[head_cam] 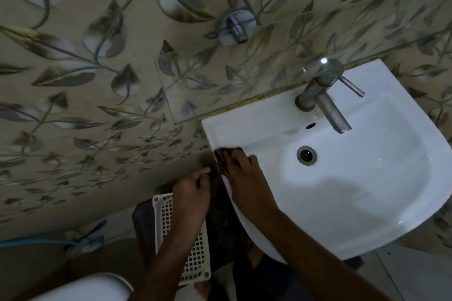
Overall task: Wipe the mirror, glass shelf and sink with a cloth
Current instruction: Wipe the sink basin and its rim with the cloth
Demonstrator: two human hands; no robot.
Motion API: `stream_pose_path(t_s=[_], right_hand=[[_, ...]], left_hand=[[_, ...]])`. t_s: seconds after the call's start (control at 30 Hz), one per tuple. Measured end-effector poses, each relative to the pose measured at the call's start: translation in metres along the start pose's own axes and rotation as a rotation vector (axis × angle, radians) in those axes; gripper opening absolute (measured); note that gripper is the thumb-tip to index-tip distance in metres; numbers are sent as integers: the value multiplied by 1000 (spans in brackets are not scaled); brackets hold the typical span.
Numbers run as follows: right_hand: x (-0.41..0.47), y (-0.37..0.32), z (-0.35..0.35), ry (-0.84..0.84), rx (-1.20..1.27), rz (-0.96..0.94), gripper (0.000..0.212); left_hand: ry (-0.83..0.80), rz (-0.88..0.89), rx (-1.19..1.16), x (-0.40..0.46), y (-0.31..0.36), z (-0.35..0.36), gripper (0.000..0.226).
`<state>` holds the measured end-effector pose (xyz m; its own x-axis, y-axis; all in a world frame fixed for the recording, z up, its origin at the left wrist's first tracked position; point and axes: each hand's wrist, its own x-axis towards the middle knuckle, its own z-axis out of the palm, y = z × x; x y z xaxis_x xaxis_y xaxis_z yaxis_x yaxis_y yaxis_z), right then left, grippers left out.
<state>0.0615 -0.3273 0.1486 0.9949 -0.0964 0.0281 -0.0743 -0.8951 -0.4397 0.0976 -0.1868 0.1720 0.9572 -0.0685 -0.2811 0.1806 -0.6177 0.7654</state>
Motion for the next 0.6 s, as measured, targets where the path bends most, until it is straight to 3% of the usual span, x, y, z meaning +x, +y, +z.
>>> stream_pose_path(t_s=[0.2, 0.33, 0.47, 0.6], right_hand=[[-93, 1, -6, -117, 30, 85, 52], [-68, -7, -4, -54, 38, 95, 48], [-39, -16, -10, -47, 40, 115, 63], [-78, -11, -11, -87, 41, 122, 54]], left_hand=[[-43, 62, 35, -13, -11, 13, 26], [-53, 98, -47, -23, -6, 21, 22], [-50, 110, -64, -24, -8, 18, 24], [-45, 117, -104, -29, -5, 10, 19]])
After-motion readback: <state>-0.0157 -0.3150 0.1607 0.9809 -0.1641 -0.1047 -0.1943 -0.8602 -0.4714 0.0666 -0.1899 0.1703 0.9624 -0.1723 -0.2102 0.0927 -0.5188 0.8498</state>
